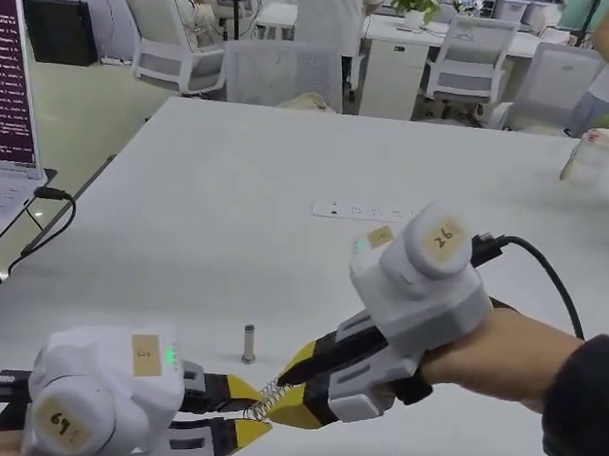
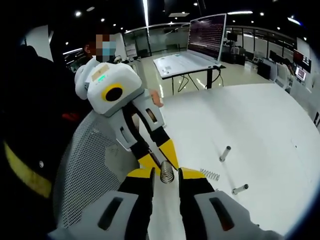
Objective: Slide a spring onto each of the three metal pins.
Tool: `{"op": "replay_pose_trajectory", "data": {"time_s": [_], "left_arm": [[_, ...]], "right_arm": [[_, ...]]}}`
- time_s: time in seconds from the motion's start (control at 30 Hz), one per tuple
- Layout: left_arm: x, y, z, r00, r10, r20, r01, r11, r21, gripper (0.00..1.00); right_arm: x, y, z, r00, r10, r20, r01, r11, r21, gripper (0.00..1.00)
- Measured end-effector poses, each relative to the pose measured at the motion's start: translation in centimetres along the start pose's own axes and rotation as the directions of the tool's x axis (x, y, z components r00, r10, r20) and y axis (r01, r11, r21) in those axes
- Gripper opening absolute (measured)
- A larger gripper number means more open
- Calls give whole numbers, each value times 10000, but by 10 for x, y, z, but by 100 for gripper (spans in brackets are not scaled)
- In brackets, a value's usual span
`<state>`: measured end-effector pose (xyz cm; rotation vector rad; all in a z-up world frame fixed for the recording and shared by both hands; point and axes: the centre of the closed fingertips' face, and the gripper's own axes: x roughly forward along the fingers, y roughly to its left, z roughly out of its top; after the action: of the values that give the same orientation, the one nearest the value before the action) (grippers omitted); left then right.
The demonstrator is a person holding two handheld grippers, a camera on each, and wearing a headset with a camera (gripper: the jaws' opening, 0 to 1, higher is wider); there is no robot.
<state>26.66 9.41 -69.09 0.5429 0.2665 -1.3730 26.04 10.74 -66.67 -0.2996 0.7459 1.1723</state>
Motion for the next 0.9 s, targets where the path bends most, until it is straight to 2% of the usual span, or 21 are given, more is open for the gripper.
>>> {"op": "replay_pose_trajectory", "data": {"time_s": [0.3, 0.9], "left_arm": [[0, -1, 7, 9999, 9, 169, -8, 10000, -50, 2], [1, -1, 10, 9996, -2, 290, 9, 9997, -240, 2]], "right_arm": [[4, 0, -1, 10000, 42, 32, -42, 9998, 172, 13], [5, 0, -3, 9999, 92, -77, -89, 9996, 269, 9]]}}
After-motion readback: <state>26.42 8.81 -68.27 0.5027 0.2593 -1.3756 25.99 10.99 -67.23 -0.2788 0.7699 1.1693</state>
